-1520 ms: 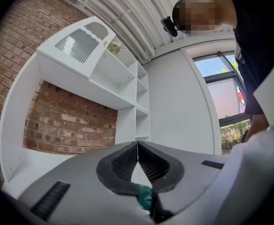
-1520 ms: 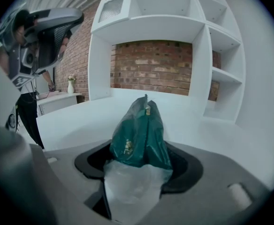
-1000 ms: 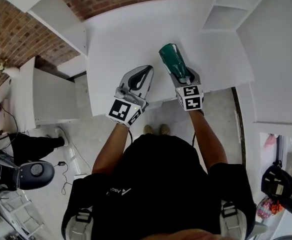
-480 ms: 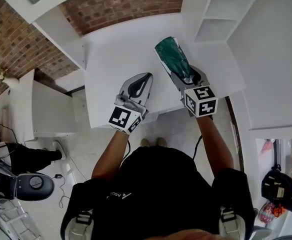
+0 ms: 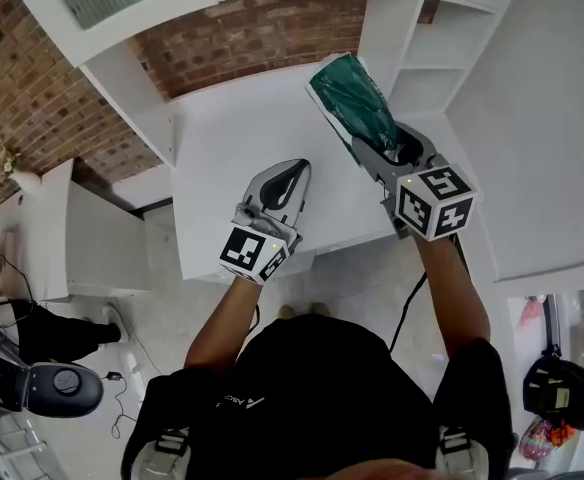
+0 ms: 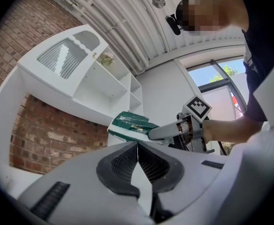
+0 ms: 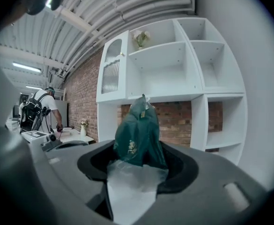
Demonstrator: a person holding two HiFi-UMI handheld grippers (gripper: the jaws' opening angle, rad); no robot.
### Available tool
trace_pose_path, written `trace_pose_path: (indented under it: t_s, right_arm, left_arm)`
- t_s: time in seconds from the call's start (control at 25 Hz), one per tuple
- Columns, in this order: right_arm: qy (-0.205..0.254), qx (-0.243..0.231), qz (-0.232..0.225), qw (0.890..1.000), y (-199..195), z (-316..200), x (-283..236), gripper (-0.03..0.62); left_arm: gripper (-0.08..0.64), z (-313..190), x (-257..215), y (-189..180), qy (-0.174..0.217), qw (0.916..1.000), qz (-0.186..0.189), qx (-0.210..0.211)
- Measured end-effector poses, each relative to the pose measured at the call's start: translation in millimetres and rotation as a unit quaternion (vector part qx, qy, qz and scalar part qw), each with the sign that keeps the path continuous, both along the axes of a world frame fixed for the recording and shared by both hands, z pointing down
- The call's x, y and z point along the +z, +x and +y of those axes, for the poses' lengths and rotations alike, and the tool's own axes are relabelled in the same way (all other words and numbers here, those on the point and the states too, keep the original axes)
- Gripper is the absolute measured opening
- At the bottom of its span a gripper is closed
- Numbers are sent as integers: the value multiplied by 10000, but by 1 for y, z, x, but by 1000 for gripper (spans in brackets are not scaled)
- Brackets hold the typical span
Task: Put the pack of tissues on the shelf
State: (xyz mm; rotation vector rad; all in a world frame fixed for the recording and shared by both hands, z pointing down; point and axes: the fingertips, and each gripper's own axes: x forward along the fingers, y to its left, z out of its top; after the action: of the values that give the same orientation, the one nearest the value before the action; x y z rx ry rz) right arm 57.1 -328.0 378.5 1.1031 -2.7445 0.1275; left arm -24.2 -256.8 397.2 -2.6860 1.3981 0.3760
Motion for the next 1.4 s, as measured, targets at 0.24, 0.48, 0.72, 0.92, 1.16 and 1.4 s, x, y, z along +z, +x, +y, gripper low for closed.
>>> trace_pose_path:
  t_s: [0.24, 0.48, 0.72, 0.92, 1.16, 1.4]
  right_arm:
    - [275, -43, -26, 9996, 1, -8, -58, 253]
    - [419, 33, -96, 9991, 4, -23, -103, 253]
    - [528, 196, -46, 9984, 5, -40, -129, 253]
    - [633, 231, -83, 9977, -1, -49, -167, 253]
    - [841, 256, -84, 9961, -12, -55, -221, 253]
    - [976, 241, -172, 9948, -23, -61, -275, 253]
  left_arm:
    - [2, 2, -31, 5, 205, 9997, 41, 133]
    - [2, 2, -40, 5, 310, 9992, 50, 261]
    - [2, 0, -43, 10, 391, 9984, 37, 408]
    - [2, -2, -56, 3, 479, 9979, 77, 439]
    - [2, -2, -70, -7, 580, 9970, 160, 494]
    - [2, 1, -82, -22, 623, 9967, 173, 487]
